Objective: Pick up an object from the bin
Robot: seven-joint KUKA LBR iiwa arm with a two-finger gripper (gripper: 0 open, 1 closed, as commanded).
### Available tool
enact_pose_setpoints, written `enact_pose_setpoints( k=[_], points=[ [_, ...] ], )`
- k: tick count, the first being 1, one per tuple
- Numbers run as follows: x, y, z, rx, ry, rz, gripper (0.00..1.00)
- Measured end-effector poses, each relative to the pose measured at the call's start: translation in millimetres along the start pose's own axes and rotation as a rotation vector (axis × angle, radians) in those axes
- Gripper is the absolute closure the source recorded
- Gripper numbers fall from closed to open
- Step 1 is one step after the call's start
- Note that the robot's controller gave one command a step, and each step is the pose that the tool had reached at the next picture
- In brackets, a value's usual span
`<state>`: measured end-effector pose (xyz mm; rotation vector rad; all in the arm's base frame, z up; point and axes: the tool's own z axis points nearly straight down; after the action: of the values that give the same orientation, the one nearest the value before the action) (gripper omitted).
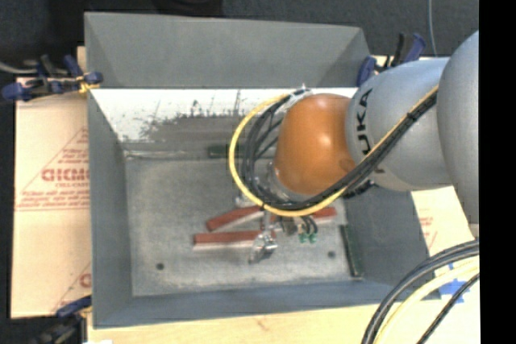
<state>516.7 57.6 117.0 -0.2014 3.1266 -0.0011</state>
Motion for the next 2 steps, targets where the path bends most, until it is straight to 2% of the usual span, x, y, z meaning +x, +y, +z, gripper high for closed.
enact_pose_setpoints(
  k=[1,2],
  points=[
    [-10.6,9.4,37.2,-0.001,0.002,-0.020,1.00],
    [-10.6,9.4,37.2,-0.001,0.002,-0.019,1.00]
  ],
)
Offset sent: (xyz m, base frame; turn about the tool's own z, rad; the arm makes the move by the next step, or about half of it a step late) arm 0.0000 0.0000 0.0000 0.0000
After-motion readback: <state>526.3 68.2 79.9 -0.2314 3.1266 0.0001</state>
